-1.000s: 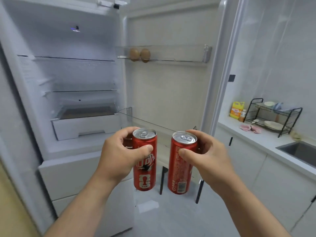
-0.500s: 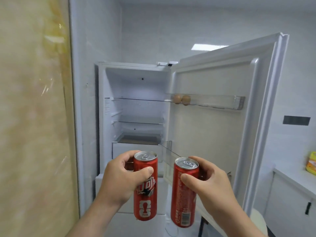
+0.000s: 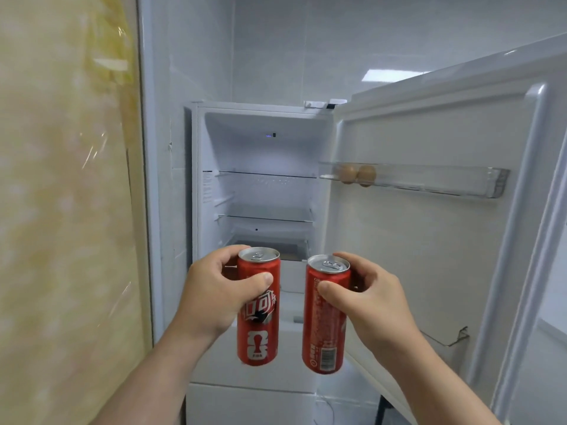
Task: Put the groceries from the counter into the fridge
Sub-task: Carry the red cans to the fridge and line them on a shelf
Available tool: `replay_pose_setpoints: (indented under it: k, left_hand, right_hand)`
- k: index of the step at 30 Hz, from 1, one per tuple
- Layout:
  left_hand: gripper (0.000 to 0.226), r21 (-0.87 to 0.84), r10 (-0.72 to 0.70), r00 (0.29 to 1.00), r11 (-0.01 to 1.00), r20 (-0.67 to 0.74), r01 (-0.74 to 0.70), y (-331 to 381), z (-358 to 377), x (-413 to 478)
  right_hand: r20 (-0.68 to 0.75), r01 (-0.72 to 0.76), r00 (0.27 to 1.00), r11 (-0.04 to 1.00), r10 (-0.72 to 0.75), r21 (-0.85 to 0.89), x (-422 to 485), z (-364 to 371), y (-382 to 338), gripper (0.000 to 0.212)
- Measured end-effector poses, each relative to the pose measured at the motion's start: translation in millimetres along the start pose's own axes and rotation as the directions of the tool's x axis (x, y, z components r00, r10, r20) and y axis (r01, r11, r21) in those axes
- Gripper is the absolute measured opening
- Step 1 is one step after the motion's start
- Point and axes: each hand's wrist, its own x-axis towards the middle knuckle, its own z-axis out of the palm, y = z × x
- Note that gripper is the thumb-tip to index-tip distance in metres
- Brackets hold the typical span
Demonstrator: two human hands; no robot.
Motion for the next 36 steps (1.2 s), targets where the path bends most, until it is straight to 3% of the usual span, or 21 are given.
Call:
replay_pose_setpoints:
  k: [19, 26, 36]
  left_hand:
    - [0.027, -0.003, 0.052, 0.999, 0.999, -0.003, -0.052, -99.3, -50.4, 189.1]
    - [0.024, -0.019, 0.07, 0.995, 0.997, -0.065, -0.071, -122.4, -38.0, 255.8]
    - [0.023, 0.04, 0.094, 0.987, 0.995, -0.133, -0.09, -151.5, -21.4, 342.2]
  right_hand:
    - [-0.089, 0.008, 0.996, 1.0, -0.006, 0.019, 175.1, 126.6, 43.6, 0.052]
    - [-0.079, 0.047, 0.996, 0.996, -0.041, 0.078, 249.0, 148.5, 56.9, 0.043]
    - [-0.073, 0.088, 0.994, 0.986, -0.078, 0.143, 350.9, 158.0, 76.5, 0.054]
